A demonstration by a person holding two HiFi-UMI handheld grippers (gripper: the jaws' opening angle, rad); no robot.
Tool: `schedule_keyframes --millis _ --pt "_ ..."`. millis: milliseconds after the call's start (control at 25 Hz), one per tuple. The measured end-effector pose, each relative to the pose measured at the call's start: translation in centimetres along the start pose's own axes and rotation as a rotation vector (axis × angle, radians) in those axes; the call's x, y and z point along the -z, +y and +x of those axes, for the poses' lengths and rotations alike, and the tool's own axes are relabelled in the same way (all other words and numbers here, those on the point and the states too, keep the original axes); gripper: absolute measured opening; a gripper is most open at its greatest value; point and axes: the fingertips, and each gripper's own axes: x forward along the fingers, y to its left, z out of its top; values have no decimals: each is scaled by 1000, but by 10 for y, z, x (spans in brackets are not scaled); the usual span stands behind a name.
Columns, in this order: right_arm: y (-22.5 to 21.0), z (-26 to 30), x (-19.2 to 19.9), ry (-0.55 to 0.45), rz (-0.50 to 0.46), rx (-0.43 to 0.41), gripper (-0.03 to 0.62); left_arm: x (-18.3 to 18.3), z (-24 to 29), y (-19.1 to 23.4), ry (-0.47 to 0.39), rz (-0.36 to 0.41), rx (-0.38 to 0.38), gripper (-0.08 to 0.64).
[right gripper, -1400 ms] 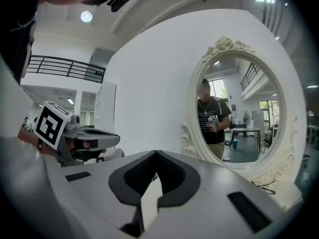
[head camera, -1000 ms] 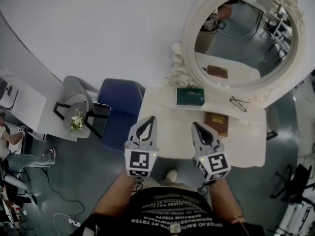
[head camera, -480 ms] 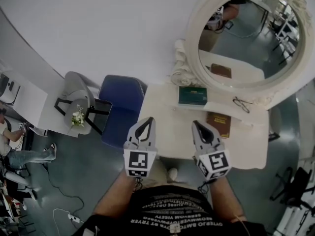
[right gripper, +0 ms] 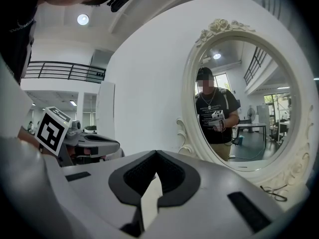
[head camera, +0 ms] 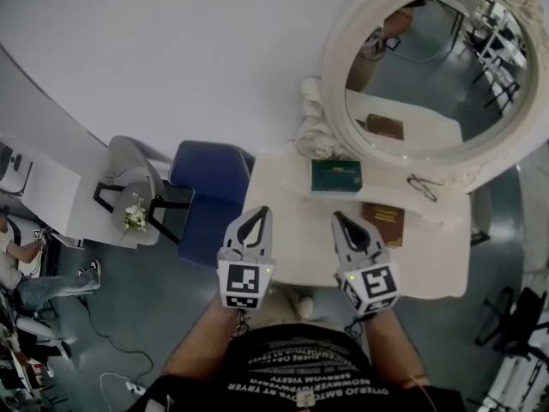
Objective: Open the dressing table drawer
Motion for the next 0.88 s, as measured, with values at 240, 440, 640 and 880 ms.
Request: schedule_keyframes --millis 240,440,640,880 --pt "-15 10 7 9 1 18 2 4 23 5 16 7 17 3" --pt "-21 16 9 22 26 26 2 9 35 3 33 6 29 3" --pt "-25 19 12 25 30 22 2 16 39 2 50 7 30 3" --pt "-27 22 19 34 34 23 2 30 42 0 73 0 32 3"
